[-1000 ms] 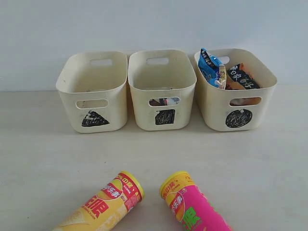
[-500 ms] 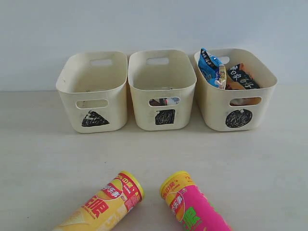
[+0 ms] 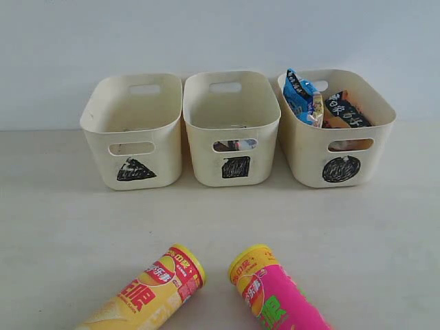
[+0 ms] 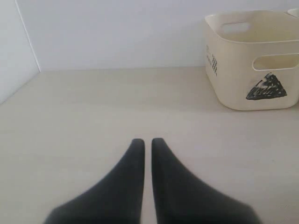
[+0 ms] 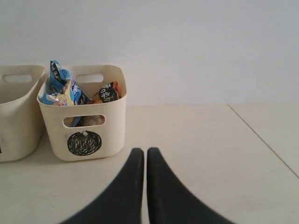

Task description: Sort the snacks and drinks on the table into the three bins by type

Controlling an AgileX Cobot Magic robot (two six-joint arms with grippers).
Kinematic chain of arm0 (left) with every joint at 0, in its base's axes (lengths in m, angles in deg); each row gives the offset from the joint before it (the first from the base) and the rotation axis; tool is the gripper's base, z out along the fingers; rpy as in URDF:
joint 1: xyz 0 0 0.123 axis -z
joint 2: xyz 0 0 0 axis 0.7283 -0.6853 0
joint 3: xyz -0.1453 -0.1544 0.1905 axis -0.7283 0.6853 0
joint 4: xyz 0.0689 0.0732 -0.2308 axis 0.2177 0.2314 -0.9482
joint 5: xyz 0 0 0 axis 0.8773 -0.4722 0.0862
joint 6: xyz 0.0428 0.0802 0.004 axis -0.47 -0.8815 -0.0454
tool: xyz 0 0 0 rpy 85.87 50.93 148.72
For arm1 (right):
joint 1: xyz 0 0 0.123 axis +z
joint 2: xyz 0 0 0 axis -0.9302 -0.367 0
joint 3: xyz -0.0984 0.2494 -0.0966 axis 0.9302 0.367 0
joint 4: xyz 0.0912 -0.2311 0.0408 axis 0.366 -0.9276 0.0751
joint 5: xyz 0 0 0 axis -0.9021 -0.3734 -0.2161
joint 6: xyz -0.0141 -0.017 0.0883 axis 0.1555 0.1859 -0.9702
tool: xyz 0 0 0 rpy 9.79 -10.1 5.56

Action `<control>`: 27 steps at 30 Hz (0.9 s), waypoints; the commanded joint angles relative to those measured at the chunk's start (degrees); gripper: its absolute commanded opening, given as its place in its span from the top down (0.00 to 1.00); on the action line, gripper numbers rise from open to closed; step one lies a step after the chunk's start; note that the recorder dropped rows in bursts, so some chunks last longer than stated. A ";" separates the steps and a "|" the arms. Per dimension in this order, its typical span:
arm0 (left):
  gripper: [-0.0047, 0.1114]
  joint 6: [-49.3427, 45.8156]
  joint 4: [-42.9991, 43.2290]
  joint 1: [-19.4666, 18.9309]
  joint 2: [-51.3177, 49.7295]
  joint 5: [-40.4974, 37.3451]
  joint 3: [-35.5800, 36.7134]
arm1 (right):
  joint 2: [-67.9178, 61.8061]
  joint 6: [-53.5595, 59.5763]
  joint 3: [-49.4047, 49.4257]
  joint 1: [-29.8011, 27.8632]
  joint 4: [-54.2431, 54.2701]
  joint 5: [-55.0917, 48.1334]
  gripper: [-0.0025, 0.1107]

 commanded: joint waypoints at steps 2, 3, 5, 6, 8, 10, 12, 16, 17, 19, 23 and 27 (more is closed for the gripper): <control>0.92 -0.16 -0.20 -0.11 0.22 0.43 0.20 | 3.59 -2.38 4.95 -0.19 -0.79 0.70 0.98; 0.92 -0.16 -0.20 -0.11 0.22 0.43 0.20 | 3.59 -2.78 5.81 -0.19 -0.79 0.70 0.98; 0.92 -0.16 -0.20 -0.11 0.22 0.43 0.20 | 3.59 -3.33 7.40 -0.19 -0.93 0.70 0.98; 0.92 -0.16 -0.20 -0.11 0.22 0.43 0.20 | 3.59 -3.33 7.98 -0.19 -0.93 0.58 0.98; 0.92 -0.16 -0.20 -0.11 0.22 0.43 0.20 | 3.59 -3.33 9.32 -0.19 -0.93 0.71 0.98; 0.92 -0.16 -0.20 -0.11 0.22 0.43 0.20 | 3.59 -2.93 11.04 -0.19 -0.93 0.88 0.98; 0.92 -0.16 -0.20 -0.11 0.22 0.43 0.20 | 3.59 -2.93 12.04 -0.19 -0.93 2.29 0.98; 0.92 -0.16 -0.20 -0.11 0.22 0.43 0.20 | 3.59 -2.82 12.04 -0.19 -2.84 0.57 0.98; 0.92 -0.16 -0.20 -0.11 0.22 0.43 0.20 | 3.59 -2.82 12.04 -0.19 -2.84 0.57 0.98; 0.92 -0.16 -0.20 -0.11 0.22 0.43 0.20 | 3.59 -2.82 12.04 -0.19 -2.84 0.57 0.98; 0.92 -0.16 -0.20 -0.11 0.22 0.43 0.20 | 3.59 -3.33 12.04 -0.19 -2.69 0.47 0.98; 0.92 -0.16 -0.20 -0.11 0.22 0.43 0.20 | 3.59 -2.94 12.04 -0.19 -2.69 0.57 0.98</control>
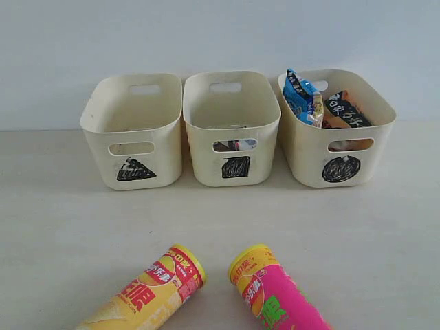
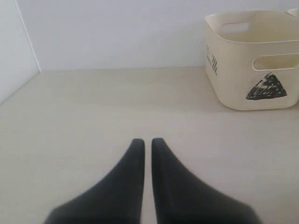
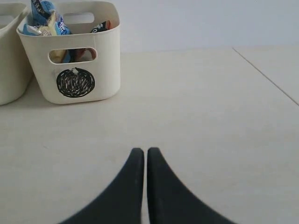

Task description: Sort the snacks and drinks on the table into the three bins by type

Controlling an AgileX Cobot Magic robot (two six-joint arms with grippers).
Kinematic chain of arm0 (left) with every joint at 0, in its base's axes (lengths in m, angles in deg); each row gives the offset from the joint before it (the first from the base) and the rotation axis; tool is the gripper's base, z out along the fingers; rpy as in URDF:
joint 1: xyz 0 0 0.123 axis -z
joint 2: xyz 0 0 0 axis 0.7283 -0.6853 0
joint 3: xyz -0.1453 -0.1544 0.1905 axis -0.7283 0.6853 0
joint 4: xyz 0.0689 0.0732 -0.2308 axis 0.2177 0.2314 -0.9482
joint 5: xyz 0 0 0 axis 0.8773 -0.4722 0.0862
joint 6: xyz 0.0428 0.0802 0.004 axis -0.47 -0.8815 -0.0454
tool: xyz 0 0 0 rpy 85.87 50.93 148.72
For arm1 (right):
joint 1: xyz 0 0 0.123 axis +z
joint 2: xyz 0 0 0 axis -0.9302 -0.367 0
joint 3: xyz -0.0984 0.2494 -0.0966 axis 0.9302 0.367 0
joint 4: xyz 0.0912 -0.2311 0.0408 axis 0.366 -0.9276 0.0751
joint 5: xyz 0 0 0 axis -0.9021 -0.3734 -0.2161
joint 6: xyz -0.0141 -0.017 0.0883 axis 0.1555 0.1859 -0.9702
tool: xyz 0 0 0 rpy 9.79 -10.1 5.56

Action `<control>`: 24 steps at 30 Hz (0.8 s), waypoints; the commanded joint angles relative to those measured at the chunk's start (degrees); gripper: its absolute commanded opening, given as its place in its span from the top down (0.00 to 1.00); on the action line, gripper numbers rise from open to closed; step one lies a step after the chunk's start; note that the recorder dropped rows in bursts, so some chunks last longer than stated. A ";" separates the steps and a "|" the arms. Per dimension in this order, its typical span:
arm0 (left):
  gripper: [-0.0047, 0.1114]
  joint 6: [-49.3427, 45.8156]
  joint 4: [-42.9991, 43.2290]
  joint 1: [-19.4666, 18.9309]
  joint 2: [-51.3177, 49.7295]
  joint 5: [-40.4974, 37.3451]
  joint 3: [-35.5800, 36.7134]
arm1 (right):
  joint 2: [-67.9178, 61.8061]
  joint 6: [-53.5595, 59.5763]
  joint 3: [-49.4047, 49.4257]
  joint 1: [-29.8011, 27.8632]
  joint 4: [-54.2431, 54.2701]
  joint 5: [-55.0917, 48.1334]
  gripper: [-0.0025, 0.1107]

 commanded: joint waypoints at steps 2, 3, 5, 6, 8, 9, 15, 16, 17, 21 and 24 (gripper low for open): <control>0.92 -0.16 -0.20 -0.11 0.22 0.43 0.20 | 0.32 0.39 0.25 -0.19 -0.23 0.28 0.98; 0.92 -0.16 -0.20 -0.11 0.22 0.43 0.20 | 0.32 0.39 0.25 -0.19 -0.23 0.28 0.98; 0.92 -0.16 -0.20 -0.11 0.22 0.43 0.20 | 0.32 0.39 0.25 -0.19 -0.23 0.28 0.98; 0.92 -0.16 -0.20 -0.11 0.22 0.43 0.20 | 0.32 0.39 0.25 -0.19 -0.23 0.28 0.98; 0.92 -0.16 -0.20 -0.11 0.22 0.43 0.20 | 0.32 0.39 0.25 -0.19 -0.23 0.28 0.98; 0.92 -0.16 -0.20 -0.11 0.22 0.43 0.20 | 0.32 0.39 0.25 -0.19 -0.23 0.28 0.98; 0.92 -1.33 0.32 -0.11 0.22 0.78 0.20 | 0.32 0.39 0.25 2.71 -0.23 0.28 0.98; 0.92 -2.59 1.20 -0.11 0.22 1.88 0.20 | 0.32 0.39 0.25 3.23 -0.23 0.28 0.98; 0.92 -2.43 0.77 -0.11 0.22 3.28 0.20 | 0.32 0.39 0.25 3.65 -0.23 0.28 0.98; 0.92 0.61 -5.55 -0.11 0.22 6.88 0.20 | 0.32 0.39 0.25 4.17 -0.23 0.28 0.98; 0.92 1.29 -6.50 -0.11 0.22 11.50 0.20 | 0.32 0.39 0.25 4.17 -0.23 0.28 0.98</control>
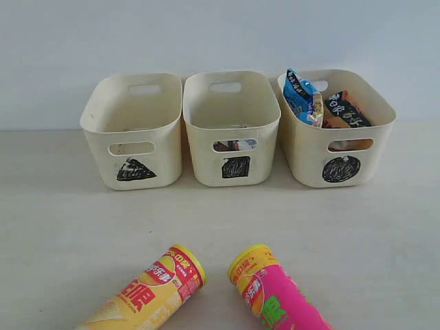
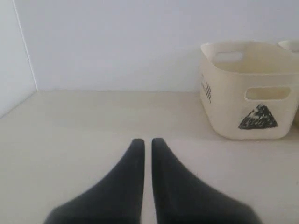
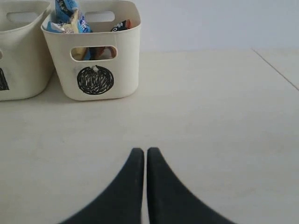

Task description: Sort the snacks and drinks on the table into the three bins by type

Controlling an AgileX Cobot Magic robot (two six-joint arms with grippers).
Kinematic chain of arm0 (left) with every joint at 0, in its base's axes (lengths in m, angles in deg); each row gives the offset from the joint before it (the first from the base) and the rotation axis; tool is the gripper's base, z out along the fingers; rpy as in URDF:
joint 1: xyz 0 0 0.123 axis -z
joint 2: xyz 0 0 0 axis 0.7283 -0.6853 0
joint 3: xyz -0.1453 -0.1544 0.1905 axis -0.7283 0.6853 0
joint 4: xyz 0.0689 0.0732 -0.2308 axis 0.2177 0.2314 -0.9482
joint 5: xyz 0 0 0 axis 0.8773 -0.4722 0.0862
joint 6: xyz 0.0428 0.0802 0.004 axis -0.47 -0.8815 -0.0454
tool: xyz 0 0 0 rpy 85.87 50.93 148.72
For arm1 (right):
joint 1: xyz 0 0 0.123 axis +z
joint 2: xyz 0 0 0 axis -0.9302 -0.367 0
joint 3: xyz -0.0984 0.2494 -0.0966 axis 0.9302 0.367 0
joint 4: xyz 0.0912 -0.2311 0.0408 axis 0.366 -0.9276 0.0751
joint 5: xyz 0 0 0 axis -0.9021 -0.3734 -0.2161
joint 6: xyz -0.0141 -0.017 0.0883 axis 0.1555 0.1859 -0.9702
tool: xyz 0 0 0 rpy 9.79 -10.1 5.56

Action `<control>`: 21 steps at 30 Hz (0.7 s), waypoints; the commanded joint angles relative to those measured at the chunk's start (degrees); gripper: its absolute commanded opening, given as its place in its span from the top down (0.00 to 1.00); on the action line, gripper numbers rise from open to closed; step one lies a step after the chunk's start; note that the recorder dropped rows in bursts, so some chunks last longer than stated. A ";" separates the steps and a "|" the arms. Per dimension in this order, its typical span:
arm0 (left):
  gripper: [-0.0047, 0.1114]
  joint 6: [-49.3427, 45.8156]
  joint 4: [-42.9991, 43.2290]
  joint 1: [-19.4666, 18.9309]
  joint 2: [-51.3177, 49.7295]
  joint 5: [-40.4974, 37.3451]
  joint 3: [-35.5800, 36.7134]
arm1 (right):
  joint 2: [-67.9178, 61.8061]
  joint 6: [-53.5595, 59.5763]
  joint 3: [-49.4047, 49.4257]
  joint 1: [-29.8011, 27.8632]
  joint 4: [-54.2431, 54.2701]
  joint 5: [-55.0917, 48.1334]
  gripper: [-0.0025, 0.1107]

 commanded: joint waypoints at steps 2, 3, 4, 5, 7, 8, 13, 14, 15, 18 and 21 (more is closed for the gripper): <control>0.92 2.91 -3.31 -0.11 0.22 7.95 0.20 | 0.32 0.39 0.25 0.11 -0.23 0.28 0.98; 0.92 3.59 -3.31 -0.11 0.22 8.92 0.20 | 0.32 0.39 0.25 0.11 -0.23 0.28 0.98; 0.92 5.49 -3.31 -0.11 0.22 10.43 0.20 | 0.32 0.39 0.25 0.11 -0.23 0.28 0.98; 0.92 7.38 -3.31 -0.11 0.22 11.49 0.20 | 0.32 0.39 0.25 0.11 -0.23 0.28 0.98; 0.92 11.68 -3.31 -0.11 0.22 16.04 0.20 | 0.32 0.39 0.25 0.11 -0.23 0.28 0.98; 0.92 13.96 -3.31 -0.11 0.22 19.29 0.20 | 0.32 0.39 0.25 0.11 -0.23 0.28 0.98; 0.92 22.37 -1.97 -0.11 0.22 31.65 -0.02 | 0.32 0.39 0.25 0.11 -0.23 0.28 0.98; 0.92 23.09 -1.25 -0.11 0.22 31.65 -0.85 | 0.32 0.39 0.25 0.11 -0.23 0.28 0.98; 0.92 23.37 -1.25 -0.11 0.22 31.21 -1.95 | 0.32 0.39 0.25 0.11 -0.23 0.28 0.98; 0.92 23.36 -1.25 -0.11 -1.94 30.19 -5.52 | 0.32 0.39 0.25 0.11 -0.23 0.28 0.98; 0.92 23.53 -1.25 -0.11 -6.40 30.19 -9.10 | 0.32 0.39 0.25 0.11 -0.23 0.28 0.98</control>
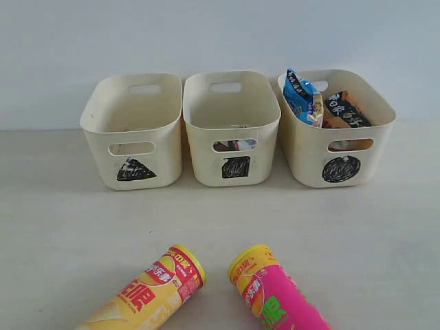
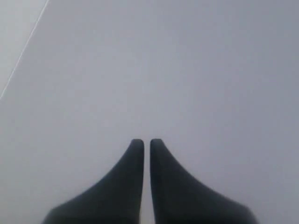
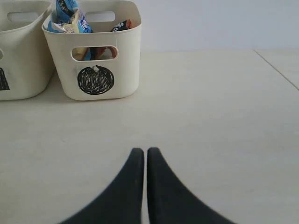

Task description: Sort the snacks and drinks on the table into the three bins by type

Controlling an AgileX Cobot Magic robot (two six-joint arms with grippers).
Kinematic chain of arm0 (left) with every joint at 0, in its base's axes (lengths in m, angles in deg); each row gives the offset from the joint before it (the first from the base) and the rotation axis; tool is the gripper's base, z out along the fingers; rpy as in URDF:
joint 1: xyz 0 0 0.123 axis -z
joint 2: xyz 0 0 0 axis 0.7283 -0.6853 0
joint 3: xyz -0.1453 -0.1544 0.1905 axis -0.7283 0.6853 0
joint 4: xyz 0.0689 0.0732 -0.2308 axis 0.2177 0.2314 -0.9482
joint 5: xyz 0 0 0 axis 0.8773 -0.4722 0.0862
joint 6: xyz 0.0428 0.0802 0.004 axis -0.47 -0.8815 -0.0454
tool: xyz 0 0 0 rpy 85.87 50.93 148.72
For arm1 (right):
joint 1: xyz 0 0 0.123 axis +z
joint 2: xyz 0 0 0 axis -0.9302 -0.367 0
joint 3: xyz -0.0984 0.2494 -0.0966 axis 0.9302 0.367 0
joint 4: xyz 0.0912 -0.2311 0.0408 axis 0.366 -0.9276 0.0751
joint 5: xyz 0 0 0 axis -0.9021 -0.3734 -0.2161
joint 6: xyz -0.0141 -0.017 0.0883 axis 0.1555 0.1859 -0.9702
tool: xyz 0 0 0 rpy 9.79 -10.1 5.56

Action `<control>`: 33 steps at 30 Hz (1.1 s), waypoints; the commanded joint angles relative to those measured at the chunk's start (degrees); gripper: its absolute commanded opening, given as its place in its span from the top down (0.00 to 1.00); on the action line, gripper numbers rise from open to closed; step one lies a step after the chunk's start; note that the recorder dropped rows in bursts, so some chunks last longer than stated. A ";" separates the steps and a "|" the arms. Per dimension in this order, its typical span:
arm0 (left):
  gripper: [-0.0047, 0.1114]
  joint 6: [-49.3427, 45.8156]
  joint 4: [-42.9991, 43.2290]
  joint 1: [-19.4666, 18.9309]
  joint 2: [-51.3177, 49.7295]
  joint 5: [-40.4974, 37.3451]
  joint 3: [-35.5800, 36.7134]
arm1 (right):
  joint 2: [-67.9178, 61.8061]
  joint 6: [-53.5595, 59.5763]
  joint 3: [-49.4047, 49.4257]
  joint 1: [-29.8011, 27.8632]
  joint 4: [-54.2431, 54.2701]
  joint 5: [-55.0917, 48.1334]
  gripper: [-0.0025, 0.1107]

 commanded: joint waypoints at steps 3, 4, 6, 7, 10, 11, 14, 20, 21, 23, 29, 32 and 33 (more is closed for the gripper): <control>0.92 1.23 0.54 -0.11 -10.55 0.26 -8.02 | 0.32 0.39 0.25 0.08 -0.23 0.28 0.98; 0.92 1.23 1.26 -0.11 -12.78 -0.22 -9.60 | 0.32 0.39 0.25 0.08 -0.23 0.28 0.98; 0.92 1.23 5.22 -0.11 -17.25 -3.42 -13.41 | 0.32 0.39 0.25 0.08 -0.23 0.28 0.98; 0.92 1.23 6.76 -0.11 -19.03 -5.30 -15.08 | 0.32 0.39 0.25 0.08 -0.23 0.28 0.98; 0.92 1.23 12.69 -0.11 -24.90 -12.50 -20.71 | 0.32 0.39 0.25 0.08 -0.23 0.28 0.98; 0.92 1.23 14.52 -0.11 -27.29 -14.73 -22.92 | 0.32 0.39 0.25 0.08 -0.23 0.28 0.98; 0.92 0.93 18.73 0.03 -32.37 -21.45 -27.31 | 0.32 0.39 0.25 0.08 -0.23 0.28 0.98; 0.92 -10.71 19.46 5.91 -41.10 -33.07 -33.05 | 0.32 0.39 0.25 0.08 -0.23 0.28 0.98; 0.92 -12.40 19.46 7.05 -42.34 -35.23 -33.72 | 0.32 0.39 0.25 0.08 -0.23 0.28 0.98; 0.92 -15.09 19.46 10.09 -45.53 -39.38 -35.33 | 0.32 0.39 0.25 0.08 -0.23 0.28 0.98; 0.92 -23.61 13.89 17.31 -53.49 -47.68 -39.22 | 0.32 0.39 0.25 0.08 -0.23 0.28 0.98; 0.92 -33.72 5.04 20.24 -56.46 -52.34 -41.41 | 0.32 0.39 0.25 0.08 -0.23 0.28 0.98; 0.92 -37.28 1.27 20.81 -57.47 -53.73 -42.09 | 0.32 0.39 0.25 0.08 -0.23 0.28 0.98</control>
